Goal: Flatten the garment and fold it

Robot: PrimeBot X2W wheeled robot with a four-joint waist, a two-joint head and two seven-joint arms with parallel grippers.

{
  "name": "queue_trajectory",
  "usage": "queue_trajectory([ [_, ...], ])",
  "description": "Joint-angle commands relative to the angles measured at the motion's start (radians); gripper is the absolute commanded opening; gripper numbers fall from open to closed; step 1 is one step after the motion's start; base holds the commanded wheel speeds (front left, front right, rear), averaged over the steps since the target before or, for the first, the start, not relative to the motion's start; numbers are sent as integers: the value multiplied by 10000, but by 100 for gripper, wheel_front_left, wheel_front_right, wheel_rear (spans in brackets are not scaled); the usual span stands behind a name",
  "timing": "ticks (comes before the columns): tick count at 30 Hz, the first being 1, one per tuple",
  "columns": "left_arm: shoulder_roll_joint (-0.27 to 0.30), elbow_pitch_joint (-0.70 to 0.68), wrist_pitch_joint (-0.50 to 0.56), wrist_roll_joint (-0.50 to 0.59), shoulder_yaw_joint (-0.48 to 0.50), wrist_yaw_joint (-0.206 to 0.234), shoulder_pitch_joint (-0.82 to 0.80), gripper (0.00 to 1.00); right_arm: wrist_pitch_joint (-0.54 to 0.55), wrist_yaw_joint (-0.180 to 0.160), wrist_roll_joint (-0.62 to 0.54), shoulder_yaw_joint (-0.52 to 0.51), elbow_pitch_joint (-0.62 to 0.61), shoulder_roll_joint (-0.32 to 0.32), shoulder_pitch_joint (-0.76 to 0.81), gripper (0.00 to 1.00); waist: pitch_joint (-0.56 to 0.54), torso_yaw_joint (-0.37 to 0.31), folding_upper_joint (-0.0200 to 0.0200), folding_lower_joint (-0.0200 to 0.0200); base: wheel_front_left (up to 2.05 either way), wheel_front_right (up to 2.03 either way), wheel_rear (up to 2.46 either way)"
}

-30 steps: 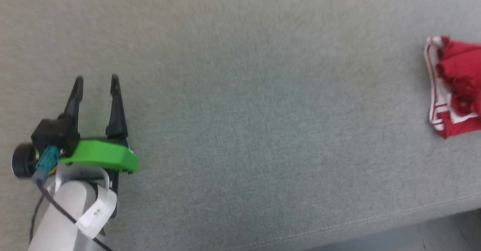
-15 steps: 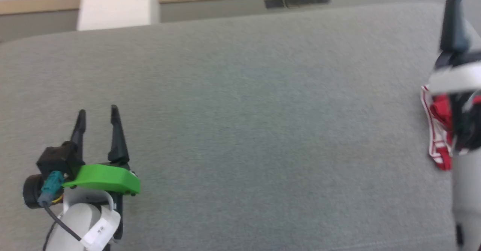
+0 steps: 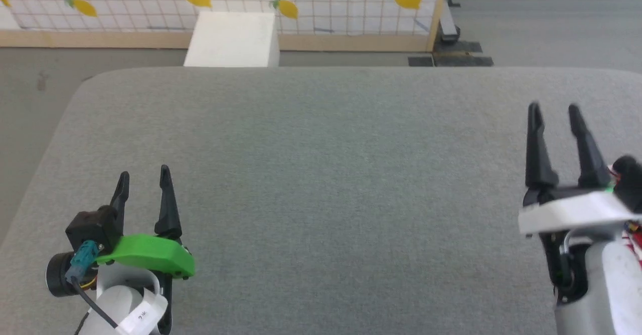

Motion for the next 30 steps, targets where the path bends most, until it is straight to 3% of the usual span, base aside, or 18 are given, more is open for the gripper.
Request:
queue_trajectory([
  [1,-49,59,-68,14,-40,-52,131,100,-79,-13,-14,22,101,72,344,100,-278,304,0,1,0,0,0],
  [15,234,169,471,-65,-305,-228,343,100,-75,-13,-321,84,307,180,1839,100,-427,447,0,1,0,0,0],
  [30,170,599,847,-110,-749,-297,475,100,1004,-13,-844,-253,289,182,2501,100,-501,415,0,1,0,0,0],
])
